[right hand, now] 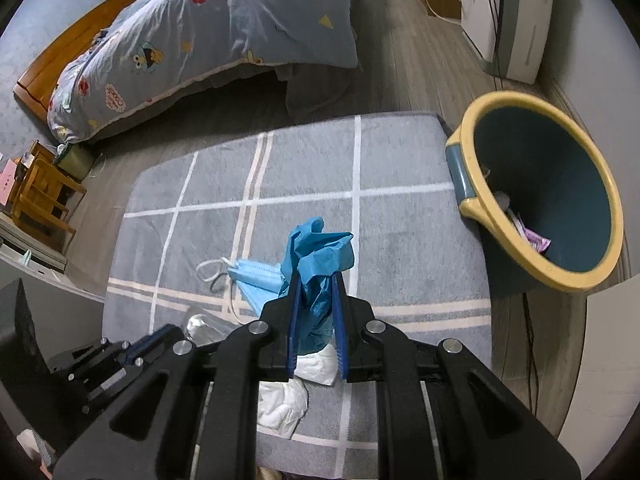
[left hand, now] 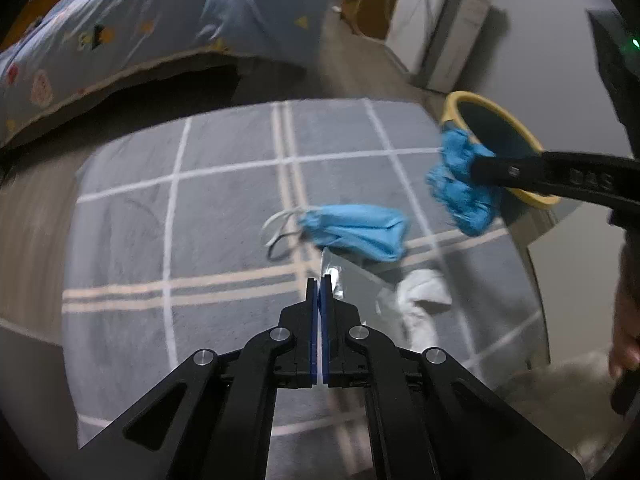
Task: Collect trash
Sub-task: 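Carry the blue mask over the bin with the right gripper while the left carries the foil tray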
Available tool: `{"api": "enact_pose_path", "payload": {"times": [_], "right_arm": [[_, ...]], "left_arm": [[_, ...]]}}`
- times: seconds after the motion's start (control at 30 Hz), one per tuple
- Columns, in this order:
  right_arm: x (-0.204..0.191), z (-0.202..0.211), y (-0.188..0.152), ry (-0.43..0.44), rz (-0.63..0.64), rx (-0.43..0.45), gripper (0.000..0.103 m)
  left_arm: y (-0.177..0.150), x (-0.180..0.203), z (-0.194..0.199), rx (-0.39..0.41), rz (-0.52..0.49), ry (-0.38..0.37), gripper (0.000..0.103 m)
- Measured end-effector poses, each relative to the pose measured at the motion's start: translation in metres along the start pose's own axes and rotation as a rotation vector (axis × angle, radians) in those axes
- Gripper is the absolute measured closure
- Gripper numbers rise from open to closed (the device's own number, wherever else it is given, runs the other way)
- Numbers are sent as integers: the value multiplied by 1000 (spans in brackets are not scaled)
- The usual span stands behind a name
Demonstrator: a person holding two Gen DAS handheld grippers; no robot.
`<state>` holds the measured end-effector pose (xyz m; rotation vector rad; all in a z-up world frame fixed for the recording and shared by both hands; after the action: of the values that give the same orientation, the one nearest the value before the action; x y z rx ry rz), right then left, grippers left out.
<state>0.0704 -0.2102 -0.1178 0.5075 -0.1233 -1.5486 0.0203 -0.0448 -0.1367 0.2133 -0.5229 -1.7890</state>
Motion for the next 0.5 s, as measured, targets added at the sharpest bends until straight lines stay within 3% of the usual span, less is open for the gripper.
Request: {"api": "enact_pose_path", "payload": {"times": [0.17, 0.5], "right_arm": [[3, 7, 4, 16, -13, 19, 89], [2, 32, 15, 22, 3, 70, 89]], "left_arm": [[6, 16, 8, 21, -23, -45, 102], [20, 27, 34, 106, -91, -22, 102]]}}
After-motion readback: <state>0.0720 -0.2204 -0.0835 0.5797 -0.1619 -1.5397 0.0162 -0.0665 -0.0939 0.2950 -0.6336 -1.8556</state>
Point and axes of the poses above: each gripper's, at about its wrist camera, not at the fingertips, and z roughly against the way its jaws point, x to its right, y to its top, the point moved 3 cm from there along -z, roughly the way its jaws point, and after that the axes turned 3 degrees about -x, right-handed, at the moved point
